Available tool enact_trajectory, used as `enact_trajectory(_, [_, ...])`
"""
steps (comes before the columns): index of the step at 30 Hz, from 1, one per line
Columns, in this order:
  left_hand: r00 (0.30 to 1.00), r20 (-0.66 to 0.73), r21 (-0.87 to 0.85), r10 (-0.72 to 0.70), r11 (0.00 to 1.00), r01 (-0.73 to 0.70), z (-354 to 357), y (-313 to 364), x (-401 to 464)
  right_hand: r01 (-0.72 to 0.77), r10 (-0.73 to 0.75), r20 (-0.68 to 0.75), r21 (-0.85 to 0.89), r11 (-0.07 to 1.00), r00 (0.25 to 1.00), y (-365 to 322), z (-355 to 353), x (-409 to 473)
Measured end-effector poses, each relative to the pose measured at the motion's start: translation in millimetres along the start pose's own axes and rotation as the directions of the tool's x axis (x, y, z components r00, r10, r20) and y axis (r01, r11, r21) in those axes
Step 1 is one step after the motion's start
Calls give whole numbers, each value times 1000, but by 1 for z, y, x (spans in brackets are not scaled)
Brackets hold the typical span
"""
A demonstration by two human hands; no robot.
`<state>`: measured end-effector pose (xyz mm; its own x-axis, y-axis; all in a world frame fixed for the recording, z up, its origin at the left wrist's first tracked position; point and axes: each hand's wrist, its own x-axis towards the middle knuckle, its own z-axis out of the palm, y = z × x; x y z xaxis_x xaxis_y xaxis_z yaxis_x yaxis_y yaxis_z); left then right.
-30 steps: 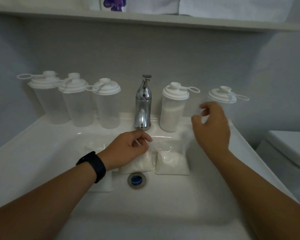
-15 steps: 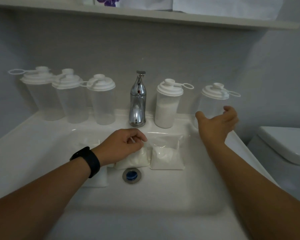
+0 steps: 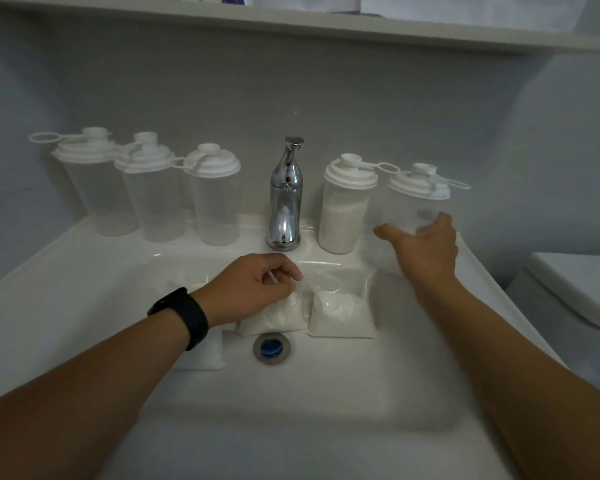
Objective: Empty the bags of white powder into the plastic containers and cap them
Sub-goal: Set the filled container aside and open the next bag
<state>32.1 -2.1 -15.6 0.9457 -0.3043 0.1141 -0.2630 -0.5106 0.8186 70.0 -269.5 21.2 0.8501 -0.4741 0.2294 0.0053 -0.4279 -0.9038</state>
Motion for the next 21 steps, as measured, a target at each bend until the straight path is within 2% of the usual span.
enact_trajectory(3, [1000, 5, -39, 0, 999, 0, -1, 3, -3, -35, 33, 12, 195, 980, 999, -16, -7, -14])
enact_trajectory(5, [1000, 13, -79, -8, 997, 9, -1, 3, -3, -28, 17, 46, 264, 964, 999, -25, -10, -23])
enact_trajectory(9, [999, 35, -98, 20, 995, -17, -2, 1, -2, -47, 4, 144, 299, 953, 990, -31, -5, -44])
enact_trajectory(12, [999, 27, -115, 42, 993, -39, -2, 3, -1, -81, 0, 324, 235, 969, 946, -33, 2, -61])
enact_trajectory(14, [998, 37, -135, 43, 990, -38, -3, 5, -2, -78, -13, 506, 159, 984, 862, -33, 4, -69])
enact_trajectory(17, [992, 120, -137, 36, 990, -20, -2, 7, -4, -65, -47, 771, 115, 991, 635, -32, 5, -78])
enact_trajectory(19, [982, 183, -151, 51, 988, -23, 2, 7, -5, -143, -8, 881, 86, 986, 473, -30, 6, -86])
enact_trajectory(20, [977, 205, -166, 55, 986, -20, 4, 5, -6, -145, 10, 911, 55, 988, 412, -28, 7, -89])
enact_trajectory(21, [973, 223, -179, 55, 984, -14, 6, 4, -7, -110, 24, 924, 20, 994, 382, -24, 7, -88])
